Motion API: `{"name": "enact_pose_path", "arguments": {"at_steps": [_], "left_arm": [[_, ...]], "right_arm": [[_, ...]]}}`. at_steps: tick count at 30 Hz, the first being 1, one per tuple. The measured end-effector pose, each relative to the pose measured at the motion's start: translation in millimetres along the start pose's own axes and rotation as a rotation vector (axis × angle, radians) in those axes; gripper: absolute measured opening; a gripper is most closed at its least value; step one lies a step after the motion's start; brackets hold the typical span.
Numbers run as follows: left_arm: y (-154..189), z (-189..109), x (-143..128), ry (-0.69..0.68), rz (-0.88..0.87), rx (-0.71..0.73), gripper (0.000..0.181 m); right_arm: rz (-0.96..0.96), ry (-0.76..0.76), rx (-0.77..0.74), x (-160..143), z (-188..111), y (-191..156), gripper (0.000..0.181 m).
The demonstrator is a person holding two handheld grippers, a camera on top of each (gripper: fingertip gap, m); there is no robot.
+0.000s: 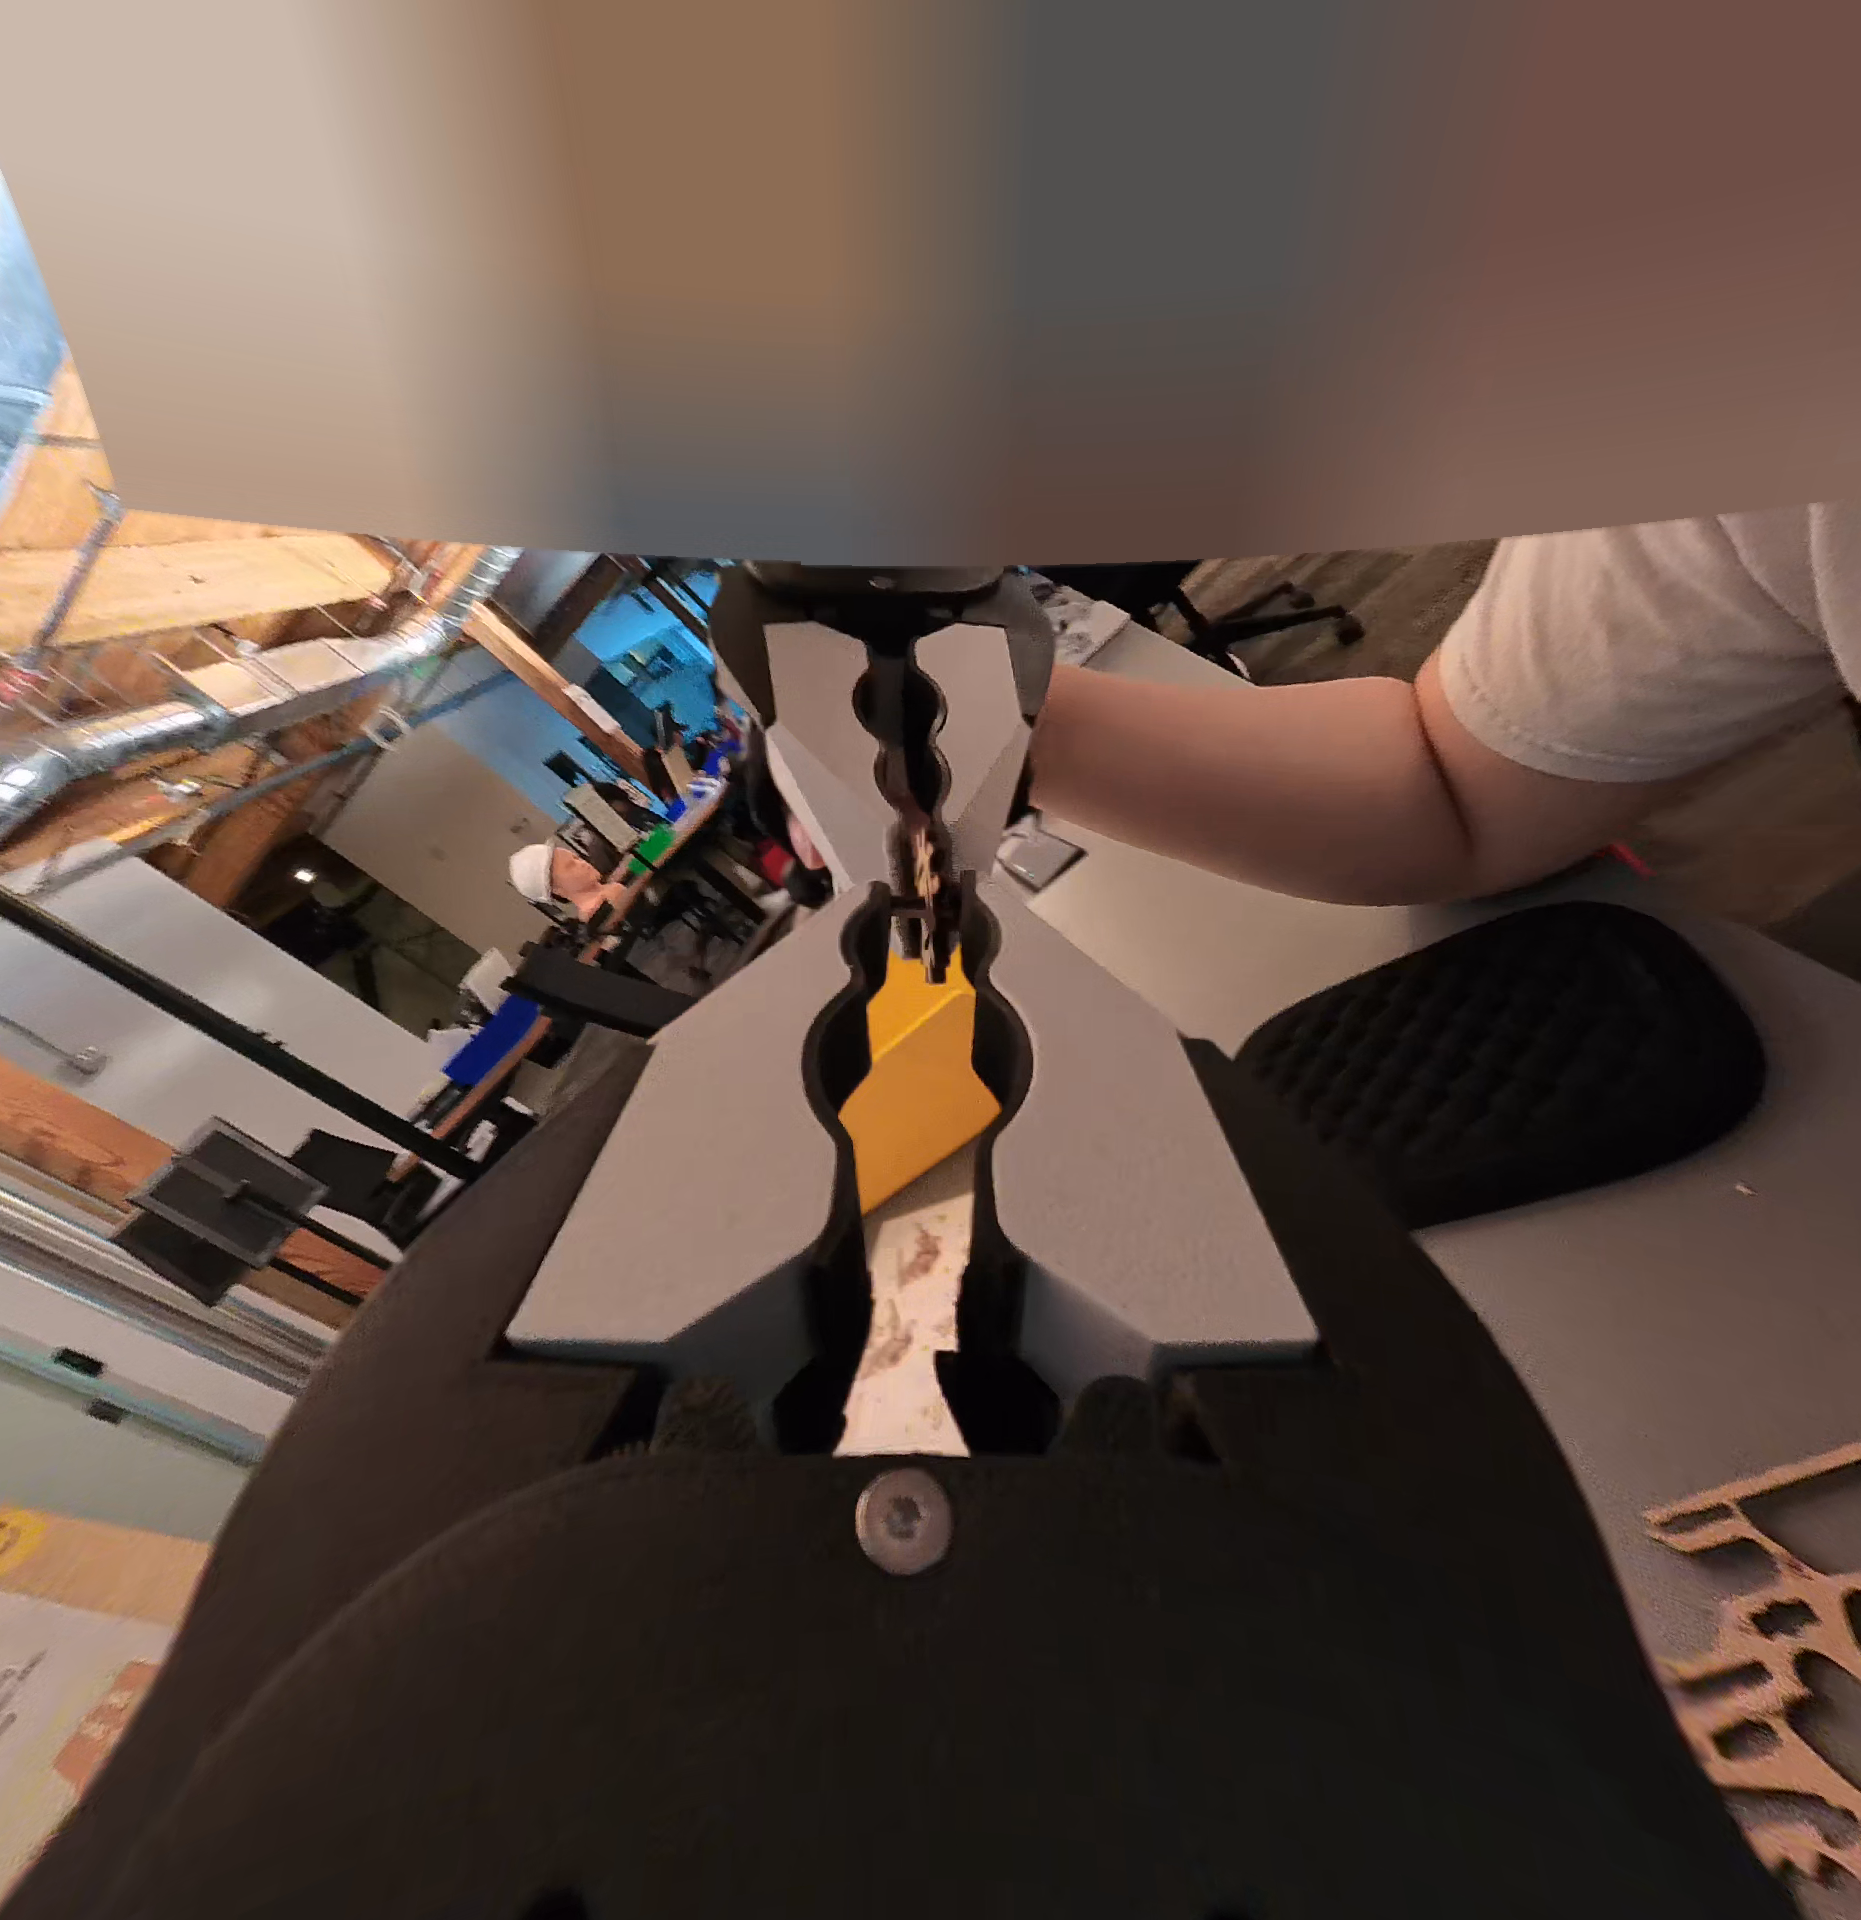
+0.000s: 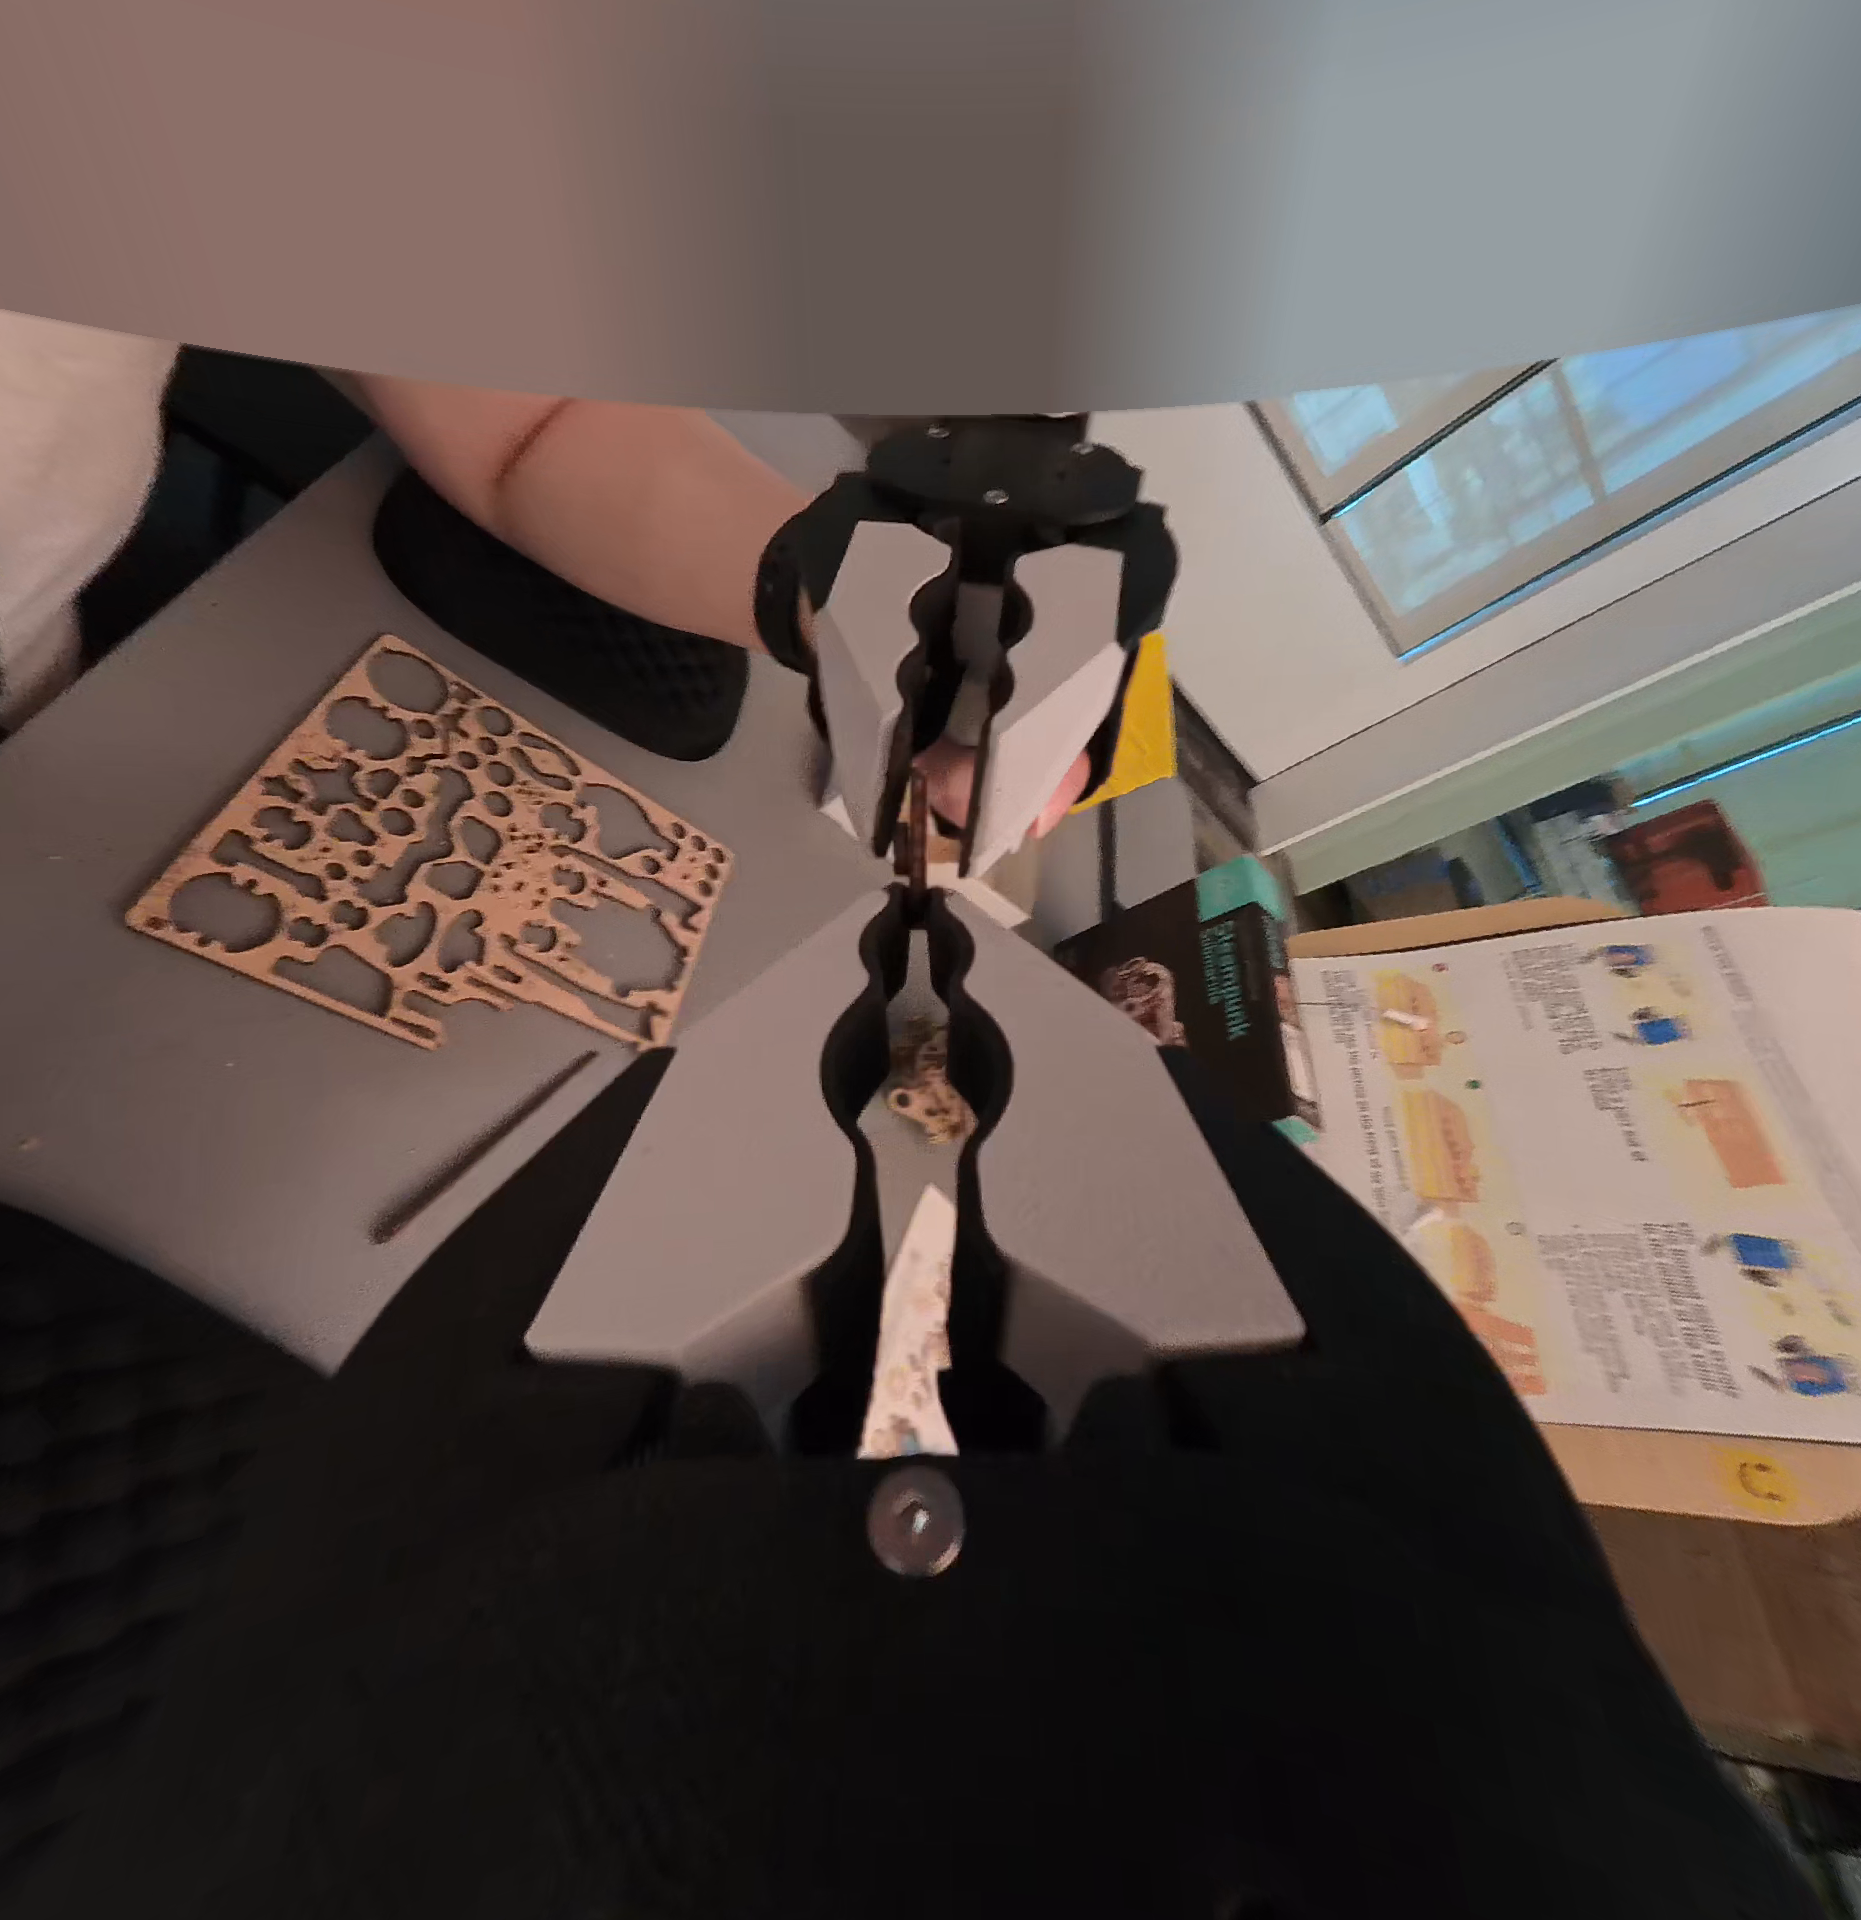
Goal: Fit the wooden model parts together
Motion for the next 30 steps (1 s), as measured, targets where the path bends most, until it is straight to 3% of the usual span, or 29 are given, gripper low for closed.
{"name": "enact_pose_path", "arguments": {"at_steps": [8,16,20,30], "left_arm": [[-0.3,-8.2,-2.0,0.039,0.101,0.024,0.011],[2.3,-11.3,-4.8,0.021,0.138,0.007,0.011],[1.1,-11.9,-7.4,-0.011,0.107,-0.004,0.010],[4.3,-10.1,-11.9,0.026,-0.011,-0.157,0.010]], "right_arm": [[-0.103,0.001,-0.073,6.4,1.6,-5.1,0.008],[-0.137,-0.013,-0.087,6.8,4.9,-7.4,0.000],[-0.028,-0.007,-0.031,2.9,5.9,-4.7,0.000],[-0.013,0.021,0.094,2.0,7.6,-11.9,0.001]]}}
Point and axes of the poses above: each gripper's, where its closed fingertips meet, z out along the fingers, x out of its top, y = z × x across the jaws, the point moved 8 cm from there along -z, back along the fingers, and after that the axes turned 5 degrees about -y, right-handed, at the moved point
